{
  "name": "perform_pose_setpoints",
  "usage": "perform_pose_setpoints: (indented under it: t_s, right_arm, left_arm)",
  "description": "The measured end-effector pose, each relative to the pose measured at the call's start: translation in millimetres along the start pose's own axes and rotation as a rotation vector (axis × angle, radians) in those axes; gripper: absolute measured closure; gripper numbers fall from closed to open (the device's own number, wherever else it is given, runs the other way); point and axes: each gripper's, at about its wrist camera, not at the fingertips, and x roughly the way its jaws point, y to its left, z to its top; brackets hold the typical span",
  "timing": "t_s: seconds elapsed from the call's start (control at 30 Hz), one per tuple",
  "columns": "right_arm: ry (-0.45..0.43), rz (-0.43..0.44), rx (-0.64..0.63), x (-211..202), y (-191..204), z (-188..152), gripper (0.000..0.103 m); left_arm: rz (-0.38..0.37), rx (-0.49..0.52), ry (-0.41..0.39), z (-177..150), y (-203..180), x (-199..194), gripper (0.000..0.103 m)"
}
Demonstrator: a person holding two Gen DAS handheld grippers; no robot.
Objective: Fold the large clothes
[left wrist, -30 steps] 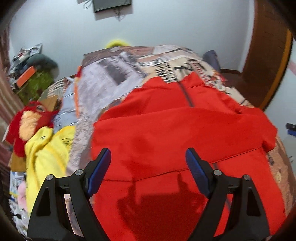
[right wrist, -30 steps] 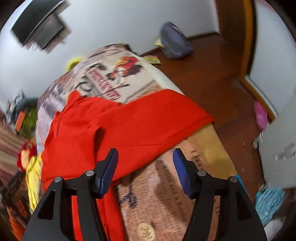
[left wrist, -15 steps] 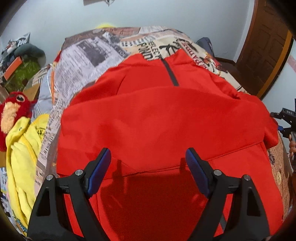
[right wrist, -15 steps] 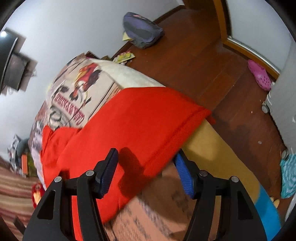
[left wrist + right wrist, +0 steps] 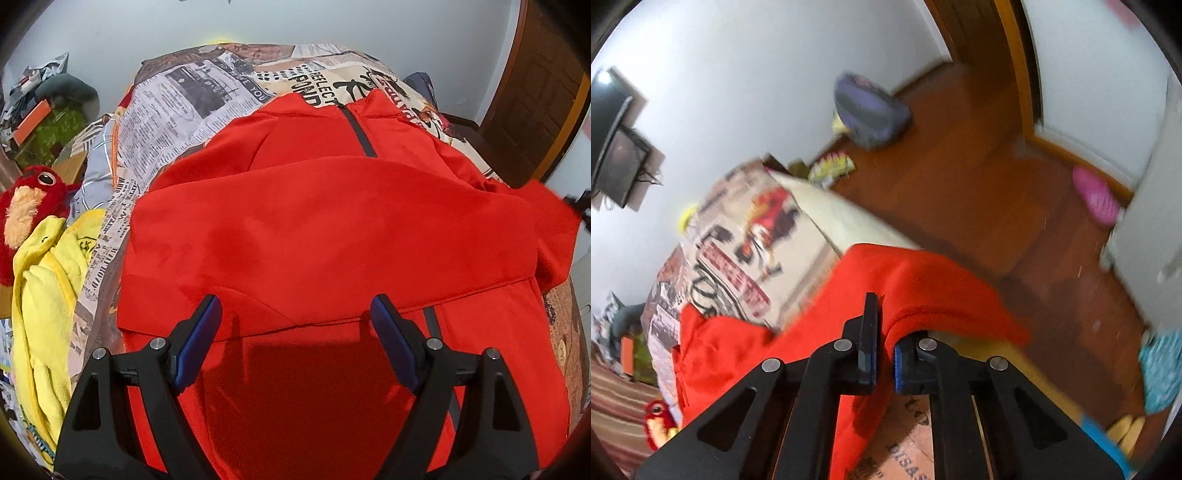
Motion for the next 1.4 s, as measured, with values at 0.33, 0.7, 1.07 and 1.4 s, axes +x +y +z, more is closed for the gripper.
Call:
perform_pose_setpoints:
  t_s: [0.33,0.7,1.07,1.4]
  right_arm:
    - [-0.162,0.2,-0.212,-109.2,96.3,11.6,0.098]
    - [-0.017,0.38,-0.545,-95.5,236.4,-83.8,0.098]
    - [0.459,0.298,-0.788,30.7,274.3,-231.3,0.098]
    - [0.585,0.218,-0.929,34.1,263.2,-271.6,0.082]
  left_arm:
    - [-0.022,-0.021,-0.04,-7.0,12.5,-27.9,0.02]
    - [-0.026,-0.048,-0.098,-17.2,41.8,-58.8,0.02]
    - [-0.002,-0.1,-0.09,-41.0,85.4,-64.7,0.02]
    - [0.02,-0.077,-0.037,-55.4,83.6,-54.5,0.021]
